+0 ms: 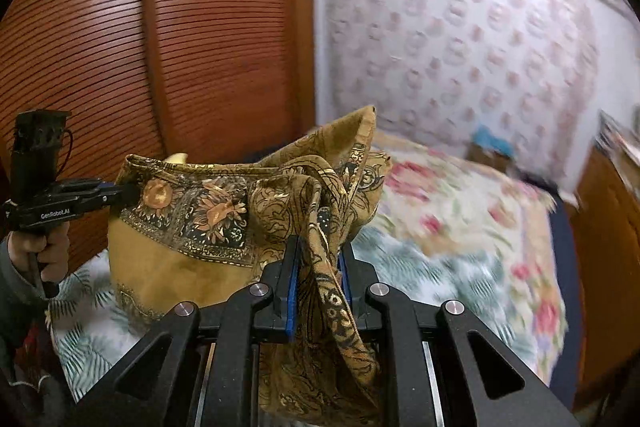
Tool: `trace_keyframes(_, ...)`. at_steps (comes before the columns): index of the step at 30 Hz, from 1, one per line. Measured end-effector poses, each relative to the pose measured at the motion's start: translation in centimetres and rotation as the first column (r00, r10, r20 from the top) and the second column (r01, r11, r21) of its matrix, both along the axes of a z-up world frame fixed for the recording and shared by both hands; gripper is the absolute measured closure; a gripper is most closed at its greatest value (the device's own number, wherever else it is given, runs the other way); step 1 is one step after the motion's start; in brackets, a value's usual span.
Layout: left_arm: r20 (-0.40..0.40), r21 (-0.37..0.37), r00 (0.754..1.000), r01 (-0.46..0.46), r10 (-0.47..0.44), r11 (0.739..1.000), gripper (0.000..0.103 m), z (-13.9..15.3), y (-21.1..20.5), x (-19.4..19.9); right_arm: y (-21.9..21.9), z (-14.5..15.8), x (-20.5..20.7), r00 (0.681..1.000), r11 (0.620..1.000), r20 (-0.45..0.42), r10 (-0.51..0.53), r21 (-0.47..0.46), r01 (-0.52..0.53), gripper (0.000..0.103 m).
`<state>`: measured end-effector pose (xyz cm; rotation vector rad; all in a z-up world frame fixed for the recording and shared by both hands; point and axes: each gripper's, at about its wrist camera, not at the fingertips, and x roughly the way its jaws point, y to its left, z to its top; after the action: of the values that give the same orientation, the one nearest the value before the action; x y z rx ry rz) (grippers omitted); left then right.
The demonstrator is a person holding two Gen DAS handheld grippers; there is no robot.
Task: Fold small clothes
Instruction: 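Lift the folded cloth bundle with both grippers and carry it toward the yellow plush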
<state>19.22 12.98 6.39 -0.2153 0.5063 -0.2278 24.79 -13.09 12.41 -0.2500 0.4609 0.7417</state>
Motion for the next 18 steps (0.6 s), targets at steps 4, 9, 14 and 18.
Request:
trace_keyframes(4,0.022,-0.011,0.991,-0.135,0.135,0.991,0.093,-0.5,4.7,-2.2,7.2,1.3,2.9,0.993,0.99,0.026,0.119,-0.077,-0.117,0.086)
trace_keyframes(9,0.016,-0.067,0.963,-0.268,0.269,0.961,0.093,-2.9,8.8,-3.9,14.6,2.3,5.6,0.975,0.967,0.012,0.222,-0.129,-0.219,0.086)
trace_keyframes(14,-0.007,-0.108,0.937,-0.347,0.348,0.932,0.093,-5.1,11.1,-5.4,20.7,2.2,8.6,0.952,0.933,0.006,0.307,-0.198,-0.3,0.086)
trace_keyframes(18,-0.053,-0.137,0.925,-0.38,0.376,0.915,0.093,-6.7,12.3,-6.2,24.3,1.5,12.3,0.934,0.904,-0.032,0.357,-0.239,-0.354,0.086)
